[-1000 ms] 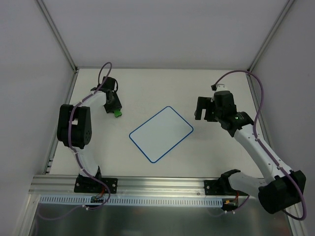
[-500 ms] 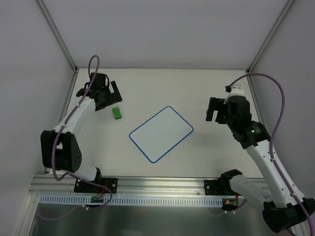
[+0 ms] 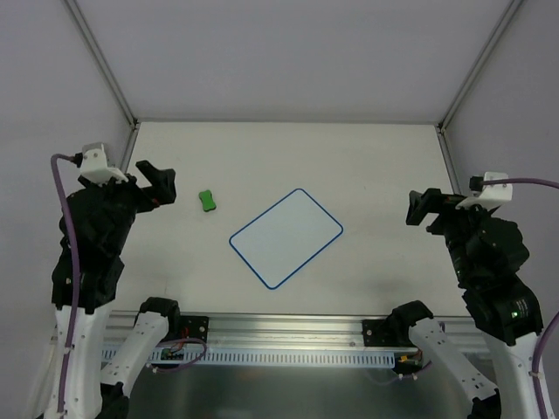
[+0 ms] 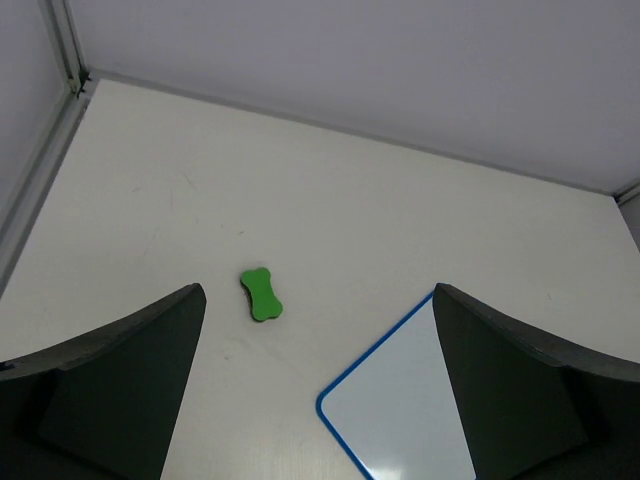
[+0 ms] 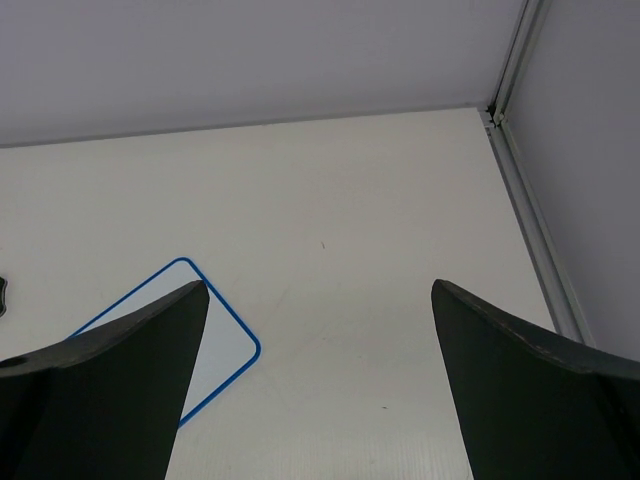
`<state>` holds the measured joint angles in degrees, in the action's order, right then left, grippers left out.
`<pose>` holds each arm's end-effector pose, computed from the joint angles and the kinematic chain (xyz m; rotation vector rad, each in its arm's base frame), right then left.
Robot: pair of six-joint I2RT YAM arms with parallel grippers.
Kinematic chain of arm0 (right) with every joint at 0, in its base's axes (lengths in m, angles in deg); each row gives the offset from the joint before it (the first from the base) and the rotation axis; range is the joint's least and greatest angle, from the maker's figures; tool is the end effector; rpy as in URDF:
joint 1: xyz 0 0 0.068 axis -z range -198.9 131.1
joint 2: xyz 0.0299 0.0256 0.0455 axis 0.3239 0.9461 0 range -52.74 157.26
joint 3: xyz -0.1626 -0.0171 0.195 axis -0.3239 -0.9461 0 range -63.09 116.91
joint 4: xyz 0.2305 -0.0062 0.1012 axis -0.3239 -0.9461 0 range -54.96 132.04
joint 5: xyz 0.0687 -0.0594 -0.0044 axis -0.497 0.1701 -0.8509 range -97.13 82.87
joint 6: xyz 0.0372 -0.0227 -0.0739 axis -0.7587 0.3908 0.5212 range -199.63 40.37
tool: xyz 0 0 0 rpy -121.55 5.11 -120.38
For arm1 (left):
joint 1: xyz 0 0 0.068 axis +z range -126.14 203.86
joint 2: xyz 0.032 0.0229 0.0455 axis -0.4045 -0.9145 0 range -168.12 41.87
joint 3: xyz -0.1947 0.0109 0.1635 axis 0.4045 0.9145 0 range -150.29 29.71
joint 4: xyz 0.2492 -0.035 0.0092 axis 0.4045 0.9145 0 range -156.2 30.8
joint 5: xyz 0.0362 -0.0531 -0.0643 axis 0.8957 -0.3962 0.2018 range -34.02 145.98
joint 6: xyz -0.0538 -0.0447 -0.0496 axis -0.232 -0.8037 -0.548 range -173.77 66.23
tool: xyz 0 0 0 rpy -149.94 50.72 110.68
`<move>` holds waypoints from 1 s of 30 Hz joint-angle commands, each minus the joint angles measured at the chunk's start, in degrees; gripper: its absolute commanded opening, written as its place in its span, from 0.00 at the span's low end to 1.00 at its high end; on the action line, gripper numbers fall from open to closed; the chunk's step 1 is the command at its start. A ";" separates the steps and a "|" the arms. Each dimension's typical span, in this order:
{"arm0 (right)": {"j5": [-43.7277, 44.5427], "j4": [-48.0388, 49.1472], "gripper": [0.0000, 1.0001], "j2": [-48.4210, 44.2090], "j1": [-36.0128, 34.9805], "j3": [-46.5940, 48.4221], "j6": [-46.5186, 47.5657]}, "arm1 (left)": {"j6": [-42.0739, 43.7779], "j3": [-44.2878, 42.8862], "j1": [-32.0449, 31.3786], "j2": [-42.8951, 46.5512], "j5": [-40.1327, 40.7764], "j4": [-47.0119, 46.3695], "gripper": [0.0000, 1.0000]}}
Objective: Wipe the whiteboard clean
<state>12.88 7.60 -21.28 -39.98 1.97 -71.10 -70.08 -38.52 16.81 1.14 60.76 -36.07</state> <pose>0.1197 0.0183 0.4191 -0.1367 1.5795 -0.1056 0.1635 -0.0139 0.4281 -0.1953 1.6102 -0.2473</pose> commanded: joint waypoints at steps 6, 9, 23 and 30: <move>3.19 -0.37 0.99 -6.67 0.34 0.33 5.00 | 4.89 2.92 0.28 16.44 4.97 2.48 0.99; 3.81 -0.46 0.99 -8.43 0.34 -0.28 5.26 | 5.94 5.38 0.28 21.11 9.10 2.74 0.99; 0.73 -0.19 0.99 -10.63 0.43 -1.78 5.35 | 4.80 7.93 0.28 25.09 6.12 5.73 0.99; -0.41 0.25 0.99 -10.63 0.34 -2.39 4.91 | 3.84 8.46 0.28 24.65 5.25 6.08 0.99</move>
<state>13.34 6.20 -31.55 -39.91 -0.24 -66.88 -65.36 -30.32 16.81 26.41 67.62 -29.46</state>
